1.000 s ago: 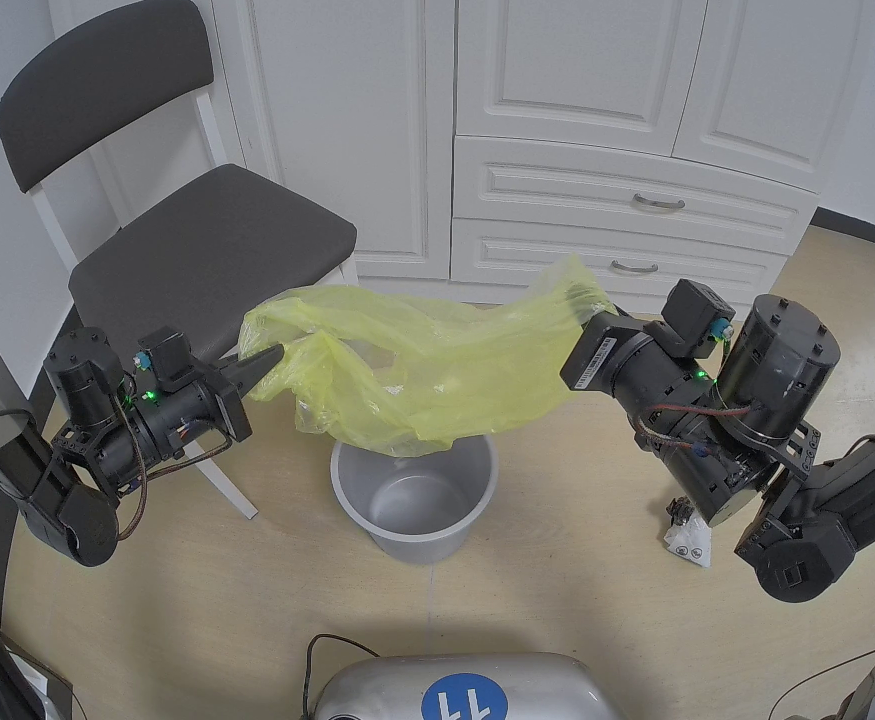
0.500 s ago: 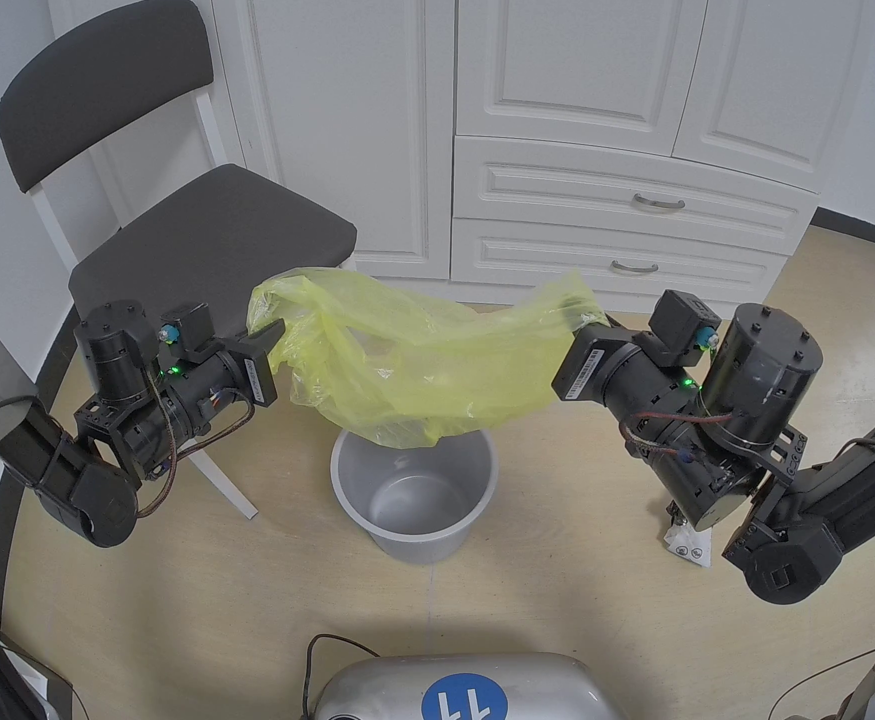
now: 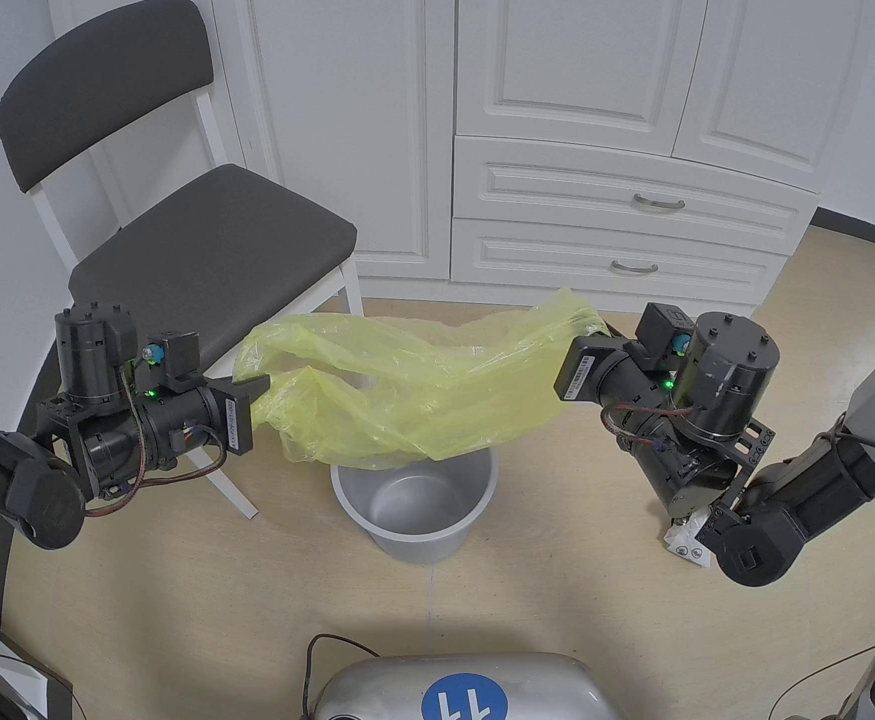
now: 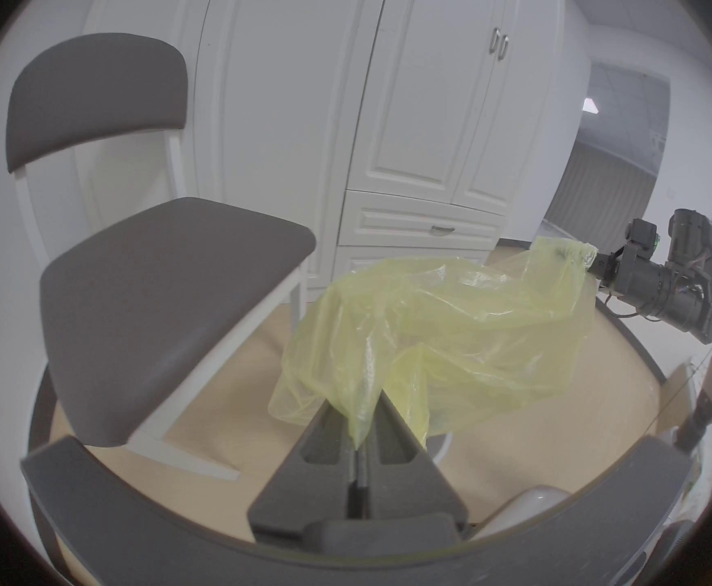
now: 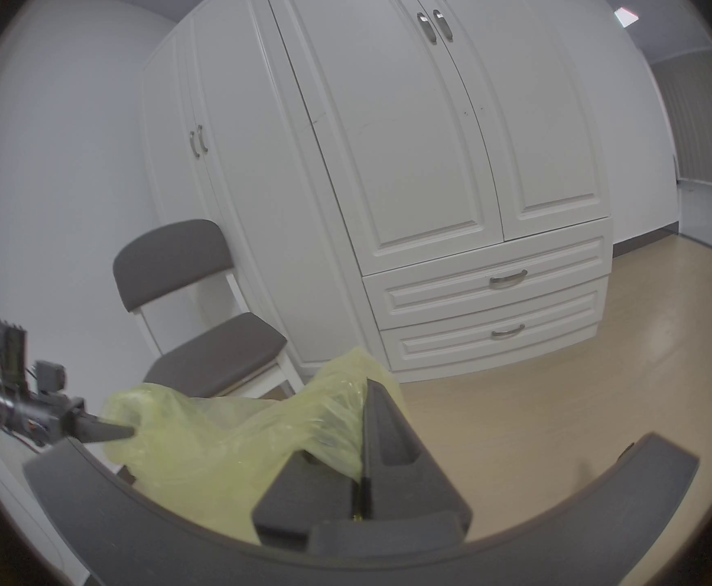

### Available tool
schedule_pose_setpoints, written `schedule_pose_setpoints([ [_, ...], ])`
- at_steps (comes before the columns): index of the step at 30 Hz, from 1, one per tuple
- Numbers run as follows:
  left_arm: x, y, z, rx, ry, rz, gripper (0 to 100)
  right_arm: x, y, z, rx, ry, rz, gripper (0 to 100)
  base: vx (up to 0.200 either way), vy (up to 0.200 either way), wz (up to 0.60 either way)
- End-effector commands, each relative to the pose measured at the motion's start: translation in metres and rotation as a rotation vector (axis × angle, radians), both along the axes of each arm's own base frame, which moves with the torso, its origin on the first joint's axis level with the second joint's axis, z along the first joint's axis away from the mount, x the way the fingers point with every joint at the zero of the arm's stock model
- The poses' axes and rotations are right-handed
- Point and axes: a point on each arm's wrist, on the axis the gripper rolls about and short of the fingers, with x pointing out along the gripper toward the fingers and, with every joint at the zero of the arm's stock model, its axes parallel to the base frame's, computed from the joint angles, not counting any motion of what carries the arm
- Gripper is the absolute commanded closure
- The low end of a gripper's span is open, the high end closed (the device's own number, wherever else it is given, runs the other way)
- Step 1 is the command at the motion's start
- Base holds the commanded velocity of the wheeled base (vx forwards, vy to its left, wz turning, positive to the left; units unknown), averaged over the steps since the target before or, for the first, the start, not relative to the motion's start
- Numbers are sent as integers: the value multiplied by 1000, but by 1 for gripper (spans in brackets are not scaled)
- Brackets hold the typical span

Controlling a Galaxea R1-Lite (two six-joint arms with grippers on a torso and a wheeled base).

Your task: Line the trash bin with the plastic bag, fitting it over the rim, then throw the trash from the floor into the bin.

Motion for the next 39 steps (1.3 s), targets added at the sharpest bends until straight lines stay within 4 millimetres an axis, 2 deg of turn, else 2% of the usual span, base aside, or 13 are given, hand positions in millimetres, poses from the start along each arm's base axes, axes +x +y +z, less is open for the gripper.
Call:
schedule_pose_setpoints([
  [1, -3, 5, 18, 43, -50, 57, 100, 21, -7, -24, -61, 43, -74, 100, 0, 0, 0],
  [8, 8, 13, 1, 124, -18, 105, 100, 36, -21, -45, -155, 82, -135, 100, 0, 0, 0],
  [14, 11, 16, -2, 133, -15, 112, 100, 43, -30, -50, -178, 76, -167, 100, 0, 0, 0],
  [32, 13, 27, -5, 183, -15, 137, 100, 35, -45, -58, -274, 114, -187, 100, 0, 0, 0],
  [39, 12, 40, -9, 256, -19, 153, 100, 34, -53, -59, -304, 123, -199, 100, 0, 0, 0],
])
